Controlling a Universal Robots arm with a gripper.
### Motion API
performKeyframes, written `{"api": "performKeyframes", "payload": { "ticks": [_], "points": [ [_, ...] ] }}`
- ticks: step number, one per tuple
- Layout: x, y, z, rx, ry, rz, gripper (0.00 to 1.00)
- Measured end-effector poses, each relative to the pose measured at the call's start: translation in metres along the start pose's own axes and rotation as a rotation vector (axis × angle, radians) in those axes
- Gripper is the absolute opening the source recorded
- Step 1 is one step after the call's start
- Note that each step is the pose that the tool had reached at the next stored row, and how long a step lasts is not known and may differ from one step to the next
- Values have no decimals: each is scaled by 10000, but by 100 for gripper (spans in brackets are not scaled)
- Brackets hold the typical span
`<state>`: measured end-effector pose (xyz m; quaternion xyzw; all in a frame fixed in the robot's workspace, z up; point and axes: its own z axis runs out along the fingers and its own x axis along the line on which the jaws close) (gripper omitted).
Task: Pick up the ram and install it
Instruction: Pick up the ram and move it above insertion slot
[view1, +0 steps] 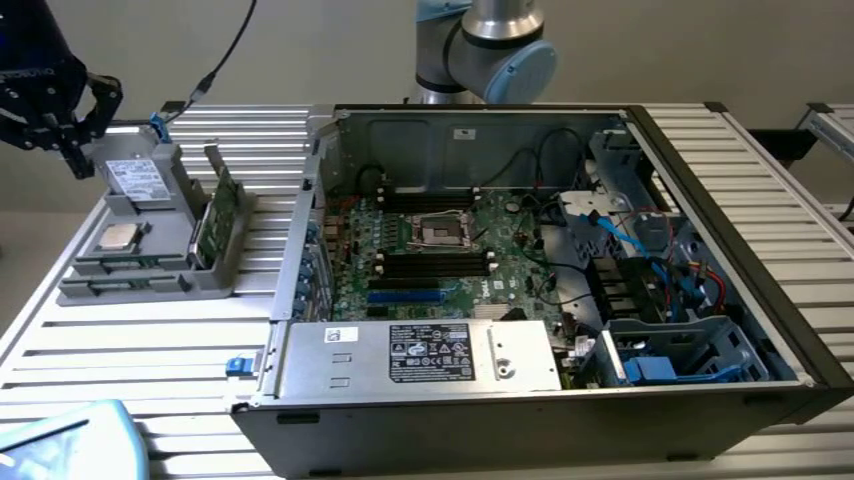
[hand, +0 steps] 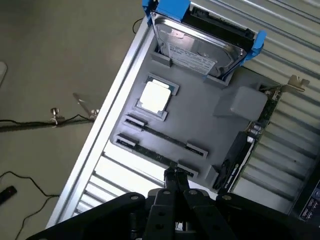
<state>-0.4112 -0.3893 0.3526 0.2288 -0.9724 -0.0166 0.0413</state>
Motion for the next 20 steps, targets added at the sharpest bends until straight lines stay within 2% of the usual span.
{"api": "performKeyframes", "payload": {
  "ticks": [20],
  "points": [
    [-6, -5, 86, 259, 182, -3638, 11]
  ]
}}
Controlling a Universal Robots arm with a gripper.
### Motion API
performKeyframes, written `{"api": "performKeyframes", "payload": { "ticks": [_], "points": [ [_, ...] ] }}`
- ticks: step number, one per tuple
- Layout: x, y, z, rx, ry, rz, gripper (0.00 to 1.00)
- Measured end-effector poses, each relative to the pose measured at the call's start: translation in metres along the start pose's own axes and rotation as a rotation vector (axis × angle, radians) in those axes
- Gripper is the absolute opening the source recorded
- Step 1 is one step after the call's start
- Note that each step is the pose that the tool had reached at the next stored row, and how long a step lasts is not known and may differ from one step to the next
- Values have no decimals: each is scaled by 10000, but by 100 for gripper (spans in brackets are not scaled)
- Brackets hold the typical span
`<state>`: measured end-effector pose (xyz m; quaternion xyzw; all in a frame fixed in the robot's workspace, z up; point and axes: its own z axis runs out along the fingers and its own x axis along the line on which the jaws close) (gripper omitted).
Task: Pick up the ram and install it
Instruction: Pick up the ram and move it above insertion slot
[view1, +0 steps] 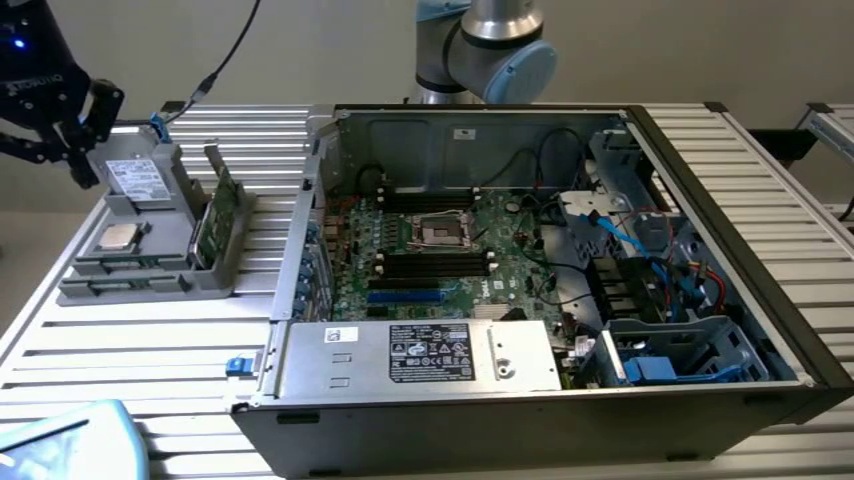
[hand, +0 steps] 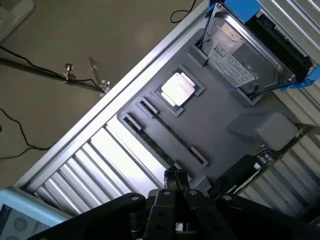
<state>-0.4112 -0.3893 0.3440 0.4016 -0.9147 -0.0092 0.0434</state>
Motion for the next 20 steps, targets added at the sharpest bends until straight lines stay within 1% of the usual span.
{"api": "performKeyframes", "payload": {
  "ticks": [7, 9, 11, 16, 20],
  "points": [
    [-3, -2, 38, 71, 44, -1268, 11],
    [-4, -3, 50, 82, 45, -1628, 11],
    [-4, -2, 59, 74, 24, -1989, 11],
    [-6, -4, 80, 9, -100, -2920, 11],
    [-7, -4, 91, -29, -171, -3653, 11]
  ]
}}
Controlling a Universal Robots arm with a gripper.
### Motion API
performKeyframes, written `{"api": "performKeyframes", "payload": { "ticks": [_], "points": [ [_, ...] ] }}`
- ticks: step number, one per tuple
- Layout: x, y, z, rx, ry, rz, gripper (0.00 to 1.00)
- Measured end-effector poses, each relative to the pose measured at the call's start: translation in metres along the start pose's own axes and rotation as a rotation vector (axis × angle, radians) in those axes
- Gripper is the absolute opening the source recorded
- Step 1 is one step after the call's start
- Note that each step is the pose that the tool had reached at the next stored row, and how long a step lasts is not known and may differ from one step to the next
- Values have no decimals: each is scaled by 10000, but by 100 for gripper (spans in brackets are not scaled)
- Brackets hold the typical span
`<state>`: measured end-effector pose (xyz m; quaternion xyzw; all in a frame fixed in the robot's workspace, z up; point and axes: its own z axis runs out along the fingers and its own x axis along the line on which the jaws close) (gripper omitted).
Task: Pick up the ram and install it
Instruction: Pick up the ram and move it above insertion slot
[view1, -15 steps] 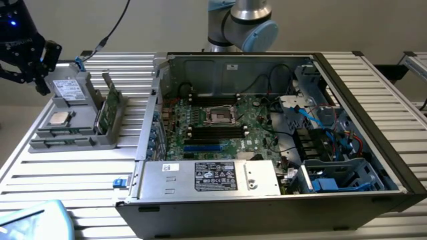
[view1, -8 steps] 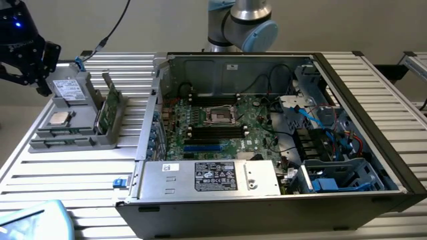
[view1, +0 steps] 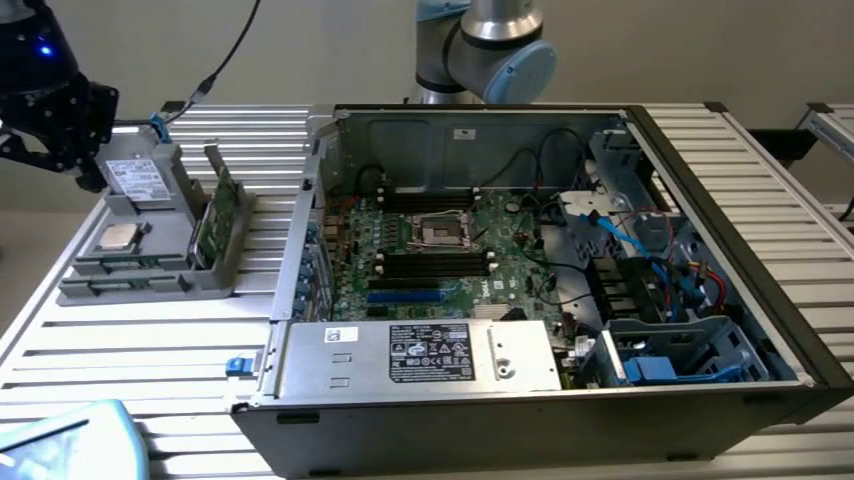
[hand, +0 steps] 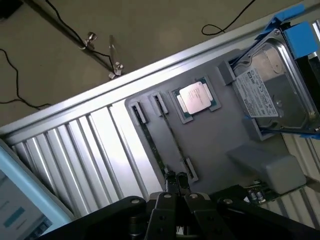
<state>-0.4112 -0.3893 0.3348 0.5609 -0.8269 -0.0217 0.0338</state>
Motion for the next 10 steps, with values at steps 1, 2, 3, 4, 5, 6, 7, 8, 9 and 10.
{"api": "performKeyframes", "payload": {
  "ticks": [1, 2, 3, 4, 5, 6, 7, 8, 9, 10],
  "points": [
    [0, 0, 2, -3, -9, -192, 11],
    [0, 0, 2, -3, -8, -367, 11],
    [1, 0, 3, 1, 2, -559, 11],
    [1, -1, 4, 7, 13, -728, 11],
    [1, 0, 4, 12, 28, -913, 11],
    [2, 2, 3, 16, 41, -1082, 11],
    [2, 3, 3, 22, 54, -1266, 11],
    [2, 4, 3, 26, 68, -1446, 11],
    [3, 5, 3, 32, 81, -1635, 11],
    [3, 6, 4, 38, 93, -1815, 11]
  ]
}}
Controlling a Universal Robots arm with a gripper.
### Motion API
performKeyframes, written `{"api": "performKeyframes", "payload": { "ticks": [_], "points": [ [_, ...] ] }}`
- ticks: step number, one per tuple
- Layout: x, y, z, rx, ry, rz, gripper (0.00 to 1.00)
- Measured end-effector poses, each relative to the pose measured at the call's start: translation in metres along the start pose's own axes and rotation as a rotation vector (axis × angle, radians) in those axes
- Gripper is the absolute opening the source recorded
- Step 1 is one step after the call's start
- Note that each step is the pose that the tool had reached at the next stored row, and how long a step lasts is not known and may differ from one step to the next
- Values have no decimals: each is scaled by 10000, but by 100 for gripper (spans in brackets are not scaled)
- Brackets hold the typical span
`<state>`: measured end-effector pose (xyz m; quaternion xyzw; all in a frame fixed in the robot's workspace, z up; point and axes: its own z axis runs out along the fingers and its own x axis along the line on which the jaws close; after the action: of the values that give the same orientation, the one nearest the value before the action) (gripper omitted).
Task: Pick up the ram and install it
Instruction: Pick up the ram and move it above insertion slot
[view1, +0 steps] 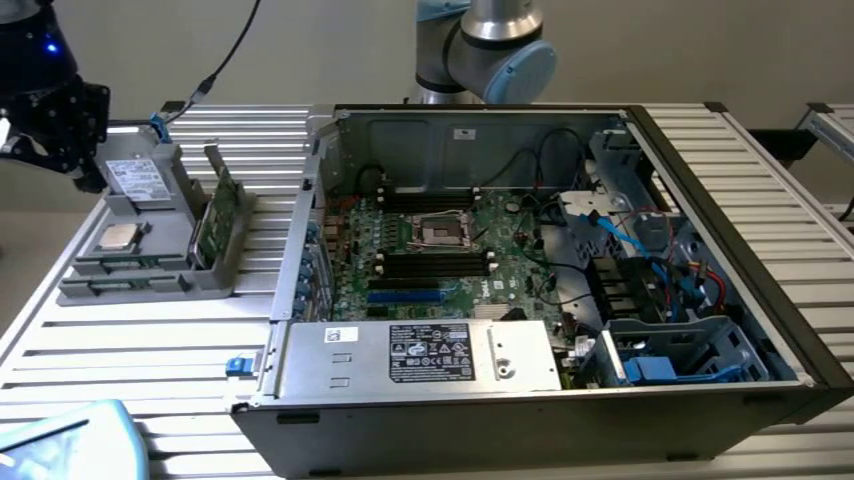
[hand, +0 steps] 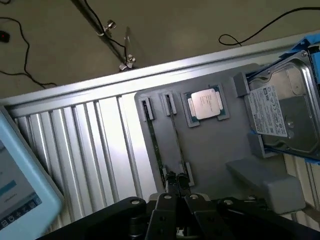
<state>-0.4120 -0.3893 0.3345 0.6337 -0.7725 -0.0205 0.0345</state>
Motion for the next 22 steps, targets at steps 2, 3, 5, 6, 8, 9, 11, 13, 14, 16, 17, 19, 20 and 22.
{"api": "performKeyframes", "payload": {
  "ticks": [2, 3, 5, 6, 8, 9, 11, 13, 14, 16, 17, 19, 20, 22],
  "points": [
    [1, 2, 1, 10, 26, -358, 11],
    [1, 3, 1, 15, 39, -539, 11],
    [1, 5, 2, 24, 65, -901, 11],
    [1, 6, 1, 29, 78, -1087, 11],
    [2, 9, 3, 39, 103, -1451, 11],
    [2, 10, 3, 43, 114, -1624, 11],
    [2, 12, 5, 54, 136, -2000, 11],
    [4, 18, 6, 61, 152, -2341, 12],
    [4, 22, 7, 65, 155, -2483, 18],
    [6, 35, 9, 69, 158, -2714, 25],
    [8, 43, 11, 72, 162, -2819, 31],
    [15, 76, 31, 75, 172, -2964, 31],
    [19, 99, 47, 76, 175, -2999, 31],
    [26, 122, 83, 78, 178, -3058, 31]
  ]
}}
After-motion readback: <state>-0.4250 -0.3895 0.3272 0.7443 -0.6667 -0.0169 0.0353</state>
